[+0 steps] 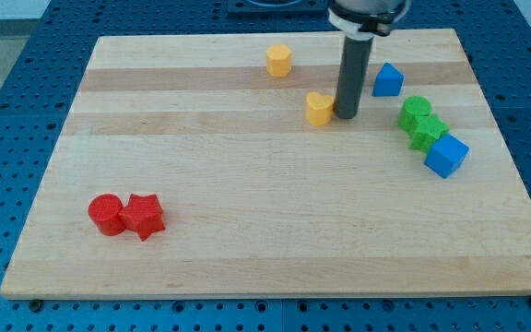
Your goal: Move your arm to the top left
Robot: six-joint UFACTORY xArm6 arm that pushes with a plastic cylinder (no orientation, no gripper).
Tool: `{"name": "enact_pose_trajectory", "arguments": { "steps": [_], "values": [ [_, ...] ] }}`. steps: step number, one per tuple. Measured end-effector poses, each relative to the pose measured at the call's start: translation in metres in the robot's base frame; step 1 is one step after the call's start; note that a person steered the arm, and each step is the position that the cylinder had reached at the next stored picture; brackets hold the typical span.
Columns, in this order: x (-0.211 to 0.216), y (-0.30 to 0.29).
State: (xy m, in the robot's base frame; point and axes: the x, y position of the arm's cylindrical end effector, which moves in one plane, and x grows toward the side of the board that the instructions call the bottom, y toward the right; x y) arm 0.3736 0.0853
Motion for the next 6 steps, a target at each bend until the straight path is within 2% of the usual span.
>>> {"name": "enact_pose_trajectory", "arguments": {
  "steps": [2, 6],
  "values": [
    [0.001, -0.038],
    [0.001, -0.048]
  ]
}}
